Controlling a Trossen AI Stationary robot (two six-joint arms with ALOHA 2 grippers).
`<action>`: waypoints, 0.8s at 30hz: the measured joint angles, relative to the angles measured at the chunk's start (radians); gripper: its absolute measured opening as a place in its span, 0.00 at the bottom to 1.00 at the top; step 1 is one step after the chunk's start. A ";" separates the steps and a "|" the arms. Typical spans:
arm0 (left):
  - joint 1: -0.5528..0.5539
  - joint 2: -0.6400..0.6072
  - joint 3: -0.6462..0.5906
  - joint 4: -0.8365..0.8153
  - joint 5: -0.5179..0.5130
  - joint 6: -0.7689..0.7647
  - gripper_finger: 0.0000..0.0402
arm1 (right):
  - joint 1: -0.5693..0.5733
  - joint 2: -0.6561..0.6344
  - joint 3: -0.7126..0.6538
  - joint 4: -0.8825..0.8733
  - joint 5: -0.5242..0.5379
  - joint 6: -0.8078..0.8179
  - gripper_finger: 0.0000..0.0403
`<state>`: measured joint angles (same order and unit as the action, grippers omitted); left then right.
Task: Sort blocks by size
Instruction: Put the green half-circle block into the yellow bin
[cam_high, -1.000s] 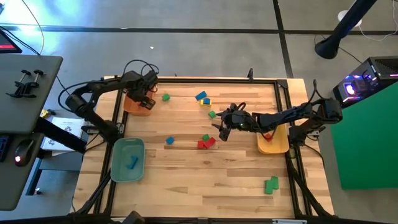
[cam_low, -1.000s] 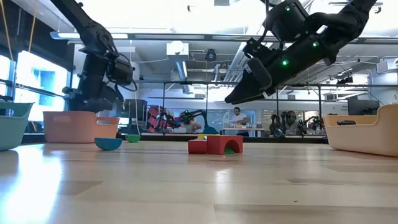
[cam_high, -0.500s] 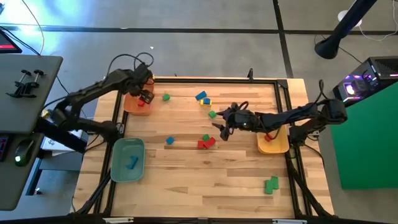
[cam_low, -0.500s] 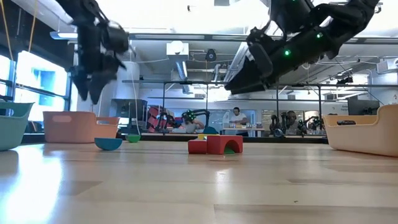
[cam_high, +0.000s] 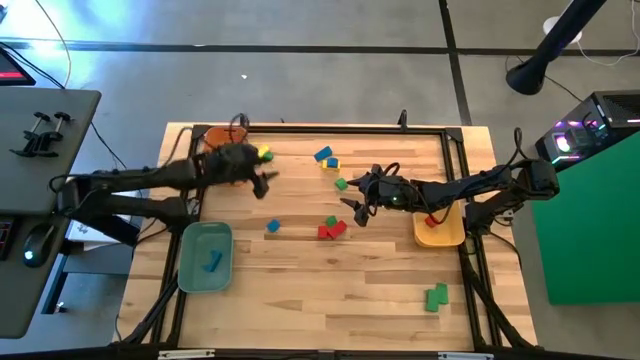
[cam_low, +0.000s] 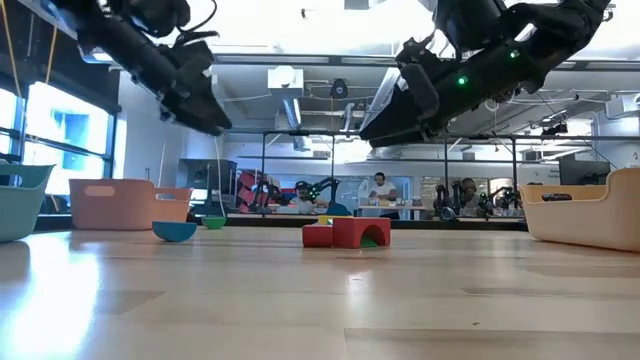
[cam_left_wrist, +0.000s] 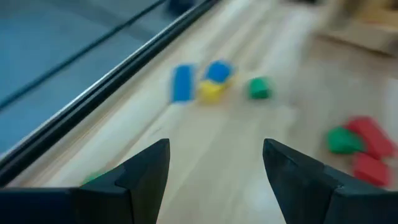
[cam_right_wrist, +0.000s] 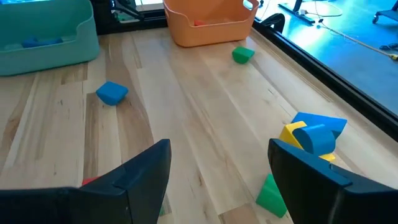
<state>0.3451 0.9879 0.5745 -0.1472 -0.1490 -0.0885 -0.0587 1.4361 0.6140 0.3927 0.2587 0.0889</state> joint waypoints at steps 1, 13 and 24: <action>-0.030 0.004 -0.033 0.074 0.020 0.034 0.61 | -0.002 0.000 0.000 0.000 0.000 -0.001 0.66; -0.238 0.152 -0.254 0.899 0.069 0.119 0.61 | -0.063 0.021 0.000 0.031 -0.056 0.030 0.66; -0.315 0.270 -0.255 1.067 0.067 0.169 0.61 | -0.052 0.126 0.000 0.238 -0.121 0.035 0.66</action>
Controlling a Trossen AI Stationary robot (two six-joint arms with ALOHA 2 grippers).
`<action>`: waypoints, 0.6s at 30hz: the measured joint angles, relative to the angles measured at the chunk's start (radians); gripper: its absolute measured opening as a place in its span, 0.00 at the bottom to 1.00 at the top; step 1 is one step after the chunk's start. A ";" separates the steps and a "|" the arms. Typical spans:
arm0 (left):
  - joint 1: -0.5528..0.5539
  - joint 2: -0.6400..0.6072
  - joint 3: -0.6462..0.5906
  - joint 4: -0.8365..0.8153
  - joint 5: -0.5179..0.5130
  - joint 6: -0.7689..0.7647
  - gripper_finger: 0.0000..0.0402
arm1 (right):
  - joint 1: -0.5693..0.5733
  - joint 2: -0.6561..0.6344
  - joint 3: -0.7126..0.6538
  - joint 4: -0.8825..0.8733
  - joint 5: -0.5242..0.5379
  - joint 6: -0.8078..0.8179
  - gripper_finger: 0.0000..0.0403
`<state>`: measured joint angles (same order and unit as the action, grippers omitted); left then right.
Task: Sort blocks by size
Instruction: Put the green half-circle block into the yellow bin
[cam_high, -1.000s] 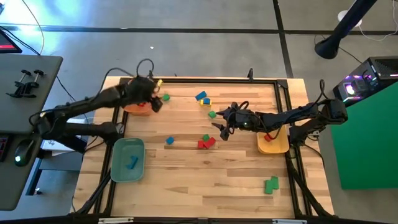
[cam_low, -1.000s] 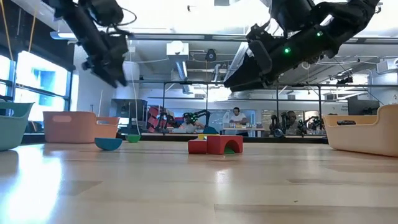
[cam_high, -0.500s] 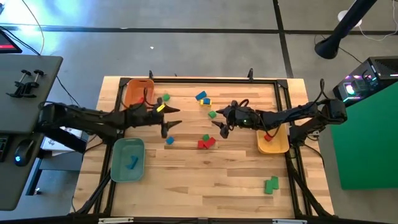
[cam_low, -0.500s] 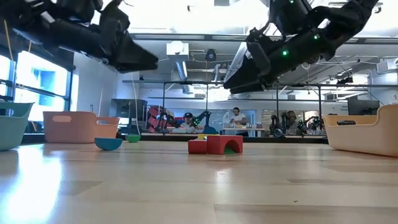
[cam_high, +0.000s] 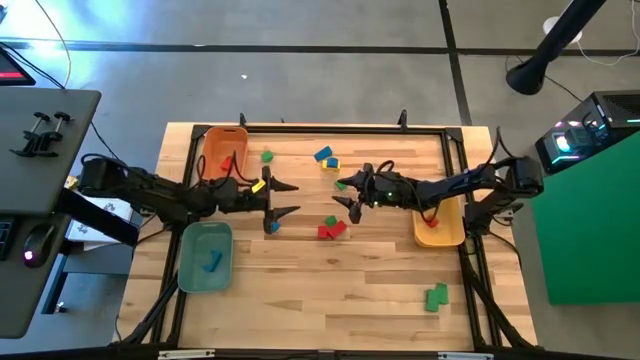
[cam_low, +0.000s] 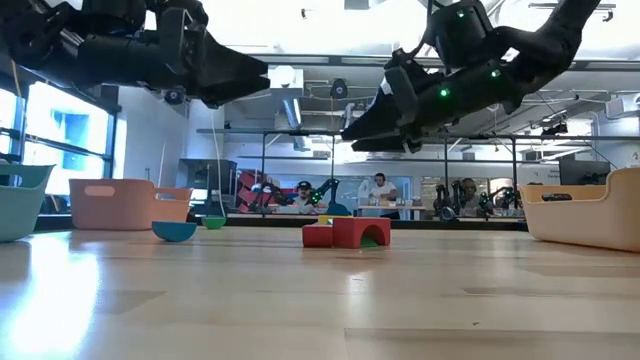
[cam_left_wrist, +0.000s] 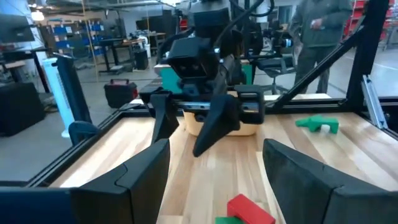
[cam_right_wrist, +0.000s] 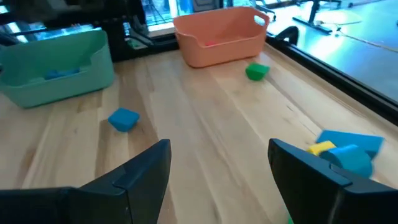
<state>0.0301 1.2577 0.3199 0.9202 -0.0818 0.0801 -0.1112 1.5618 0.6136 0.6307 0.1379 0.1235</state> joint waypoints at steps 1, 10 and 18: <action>-0.001 0.001 0.000 -0.001 -0.001 0.001 0.61 | 0.003 0.004 0.000 0.012 0.000 0.000 0.66; -0.001 0.001 0.000 -0.001 -0.008 0.003 0.61 | 0.029 0.005 0.000 0.017 0.000 0.010 0.66; -0.006 0.001 0.000 -0.020 -0.008 -0.020 0.61 | 0.062 0.005 0.000 0.052 0.020 -0.001 0.66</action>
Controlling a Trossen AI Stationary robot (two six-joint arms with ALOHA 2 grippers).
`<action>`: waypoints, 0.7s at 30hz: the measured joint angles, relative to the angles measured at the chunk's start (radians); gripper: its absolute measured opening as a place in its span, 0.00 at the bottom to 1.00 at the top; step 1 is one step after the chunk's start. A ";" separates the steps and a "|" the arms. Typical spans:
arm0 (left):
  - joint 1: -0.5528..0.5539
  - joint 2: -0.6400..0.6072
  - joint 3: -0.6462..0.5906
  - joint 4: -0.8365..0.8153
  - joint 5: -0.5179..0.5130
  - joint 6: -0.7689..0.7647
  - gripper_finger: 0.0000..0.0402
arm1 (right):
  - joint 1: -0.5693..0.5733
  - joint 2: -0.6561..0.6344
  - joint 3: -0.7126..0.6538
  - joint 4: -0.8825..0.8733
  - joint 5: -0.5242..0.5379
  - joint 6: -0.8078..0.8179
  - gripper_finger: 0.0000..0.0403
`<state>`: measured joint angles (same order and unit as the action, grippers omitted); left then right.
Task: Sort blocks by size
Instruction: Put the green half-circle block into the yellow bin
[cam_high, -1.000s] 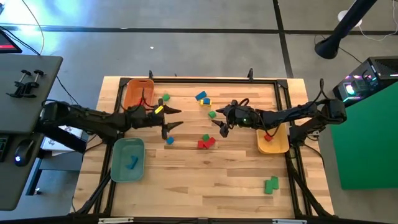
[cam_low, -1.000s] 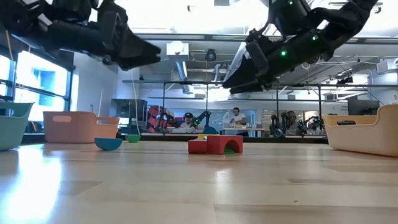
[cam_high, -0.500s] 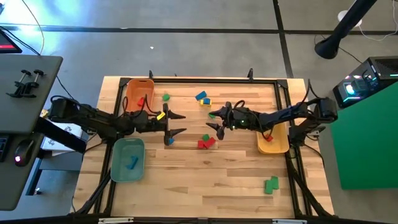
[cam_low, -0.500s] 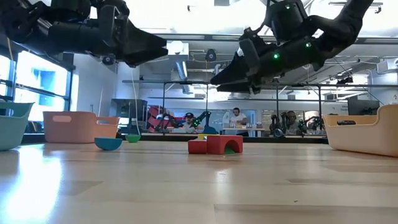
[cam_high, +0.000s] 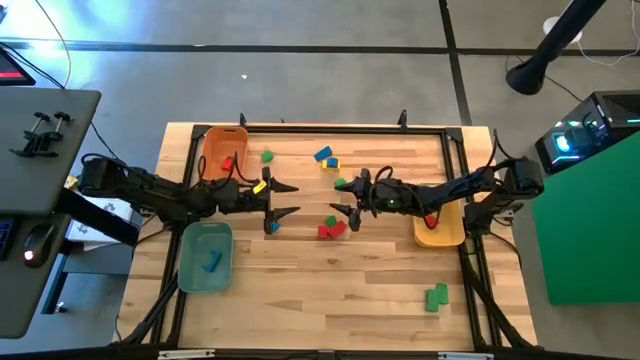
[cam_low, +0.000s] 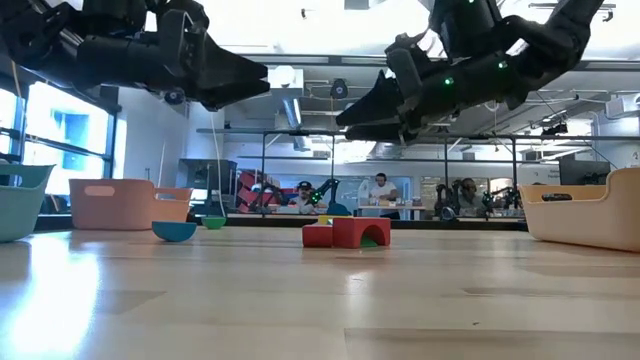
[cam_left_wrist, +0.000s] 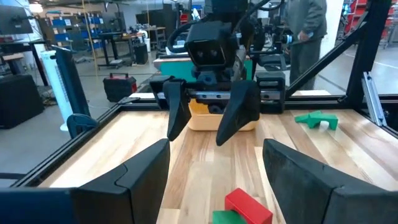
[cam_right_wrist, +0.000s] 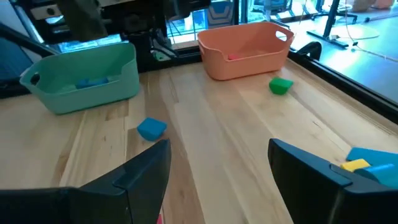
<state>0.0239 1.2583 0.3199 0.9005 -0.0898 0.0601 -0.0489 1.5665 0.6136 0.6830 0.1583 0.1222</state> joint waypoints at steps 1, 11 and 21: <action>0.000 0.000 0.000 -0.001 0.000 -0.005 0.61 | 0.000 0.000 0.000 0.000 0.004 -0.005 0.66; 0.000 0.000 0.000 -0.018 -0.005 -0.004 0.61 | -0.004 0.000 0.000 -0.002 -0.048 -0.030 0.66; 0.032 0.000 0.000 0.005 -0.056 0.146 0.61 | -0.086 0.000 0.000 -0.022 -0.003 -0.178 0.67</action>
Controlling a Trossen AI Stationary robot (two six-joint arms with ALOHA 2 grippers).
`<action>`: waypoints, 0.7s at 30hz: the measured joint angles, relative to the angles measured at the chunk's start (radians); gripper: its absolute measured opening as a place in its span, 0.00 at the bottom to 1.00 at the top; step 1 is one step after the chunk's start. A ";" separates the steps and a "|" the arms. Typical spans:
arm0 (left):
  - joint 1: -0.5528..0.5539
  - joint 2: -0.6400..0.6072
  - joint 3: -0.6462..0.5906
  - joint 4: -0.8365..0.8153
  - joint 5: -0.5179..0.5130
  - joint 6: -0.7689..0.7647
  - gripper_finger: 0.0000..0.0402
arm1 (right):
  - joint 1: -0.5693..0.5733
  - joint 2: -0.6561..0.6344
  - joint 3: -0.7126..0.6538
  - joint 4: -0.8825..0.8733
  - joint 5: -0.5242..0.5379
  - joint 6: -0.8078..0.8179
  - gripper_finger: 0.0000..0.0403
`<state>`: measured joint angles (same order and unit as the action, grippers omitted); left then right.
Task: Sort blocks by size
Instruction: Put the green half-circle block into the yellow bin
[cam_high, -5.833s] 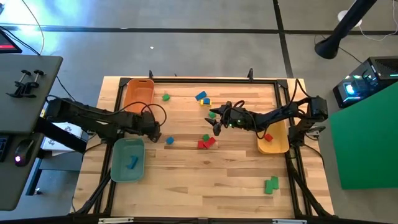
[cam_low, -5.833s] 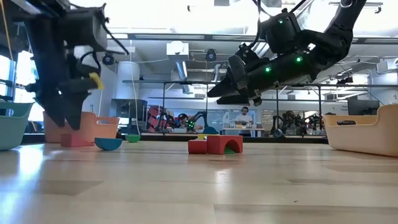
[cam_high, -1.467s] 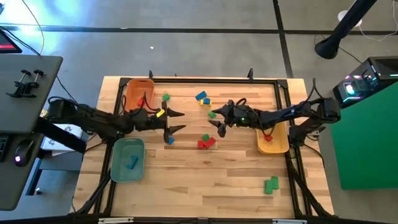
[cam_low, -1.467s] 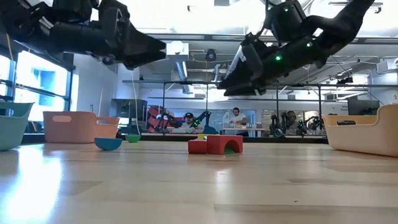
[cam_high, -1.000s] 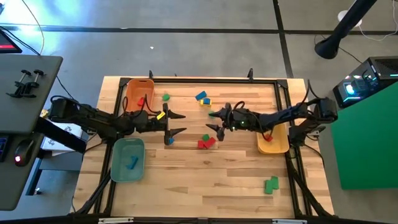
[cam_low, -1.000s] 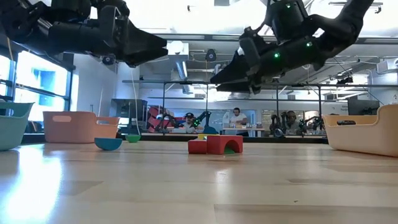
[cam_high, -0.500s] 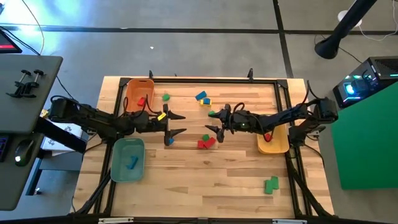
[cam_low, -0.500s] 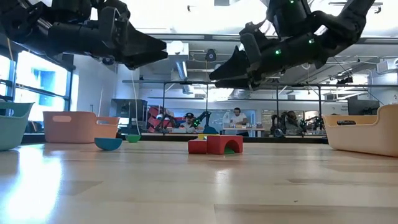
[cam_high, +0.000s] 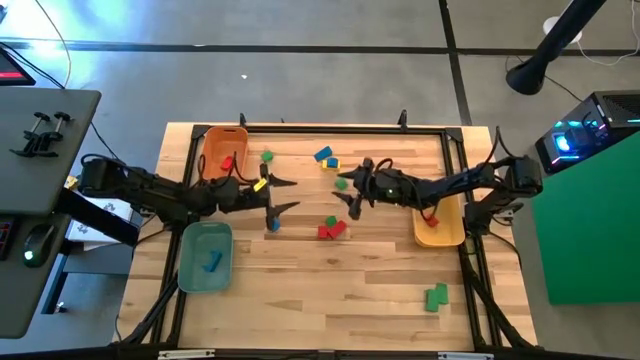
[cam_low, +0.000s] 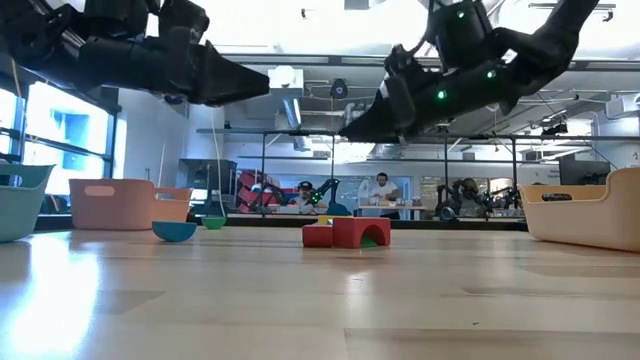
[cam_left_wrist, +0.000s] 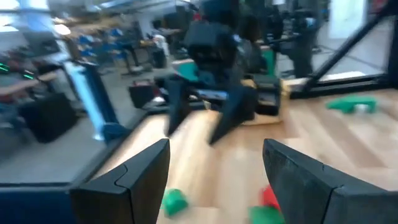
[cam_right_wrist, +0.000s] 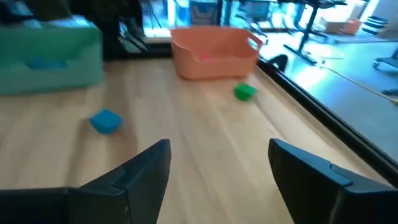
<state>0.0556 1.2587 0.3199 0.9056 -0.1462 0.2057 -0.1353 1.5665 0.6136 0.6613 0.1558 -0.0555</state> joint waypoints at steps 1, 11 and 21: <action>0.014 0.000 0.000 0.013 -0.009 0.016 0.61 | -0.010 0.000 0.000 -0.013 -0.001 -0.014 0.68; 0.201 0.000 0.015 0.115 -0.056 0.076 0.61 | -0.093 0.000 0.000 -0.061 -0.014 -0.006 0.79; 0.293 0.000 0.031 0.106 -0.057 0.033 0.61 | -0.113 0.000 0.000 -0.076 -0.064 -0.020 0.79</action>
<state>0.3489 1.2587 0.3508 1.0121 -0.2035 0.2392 -0.2481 1.5665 0.6136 0.5856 0.0920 -0.0758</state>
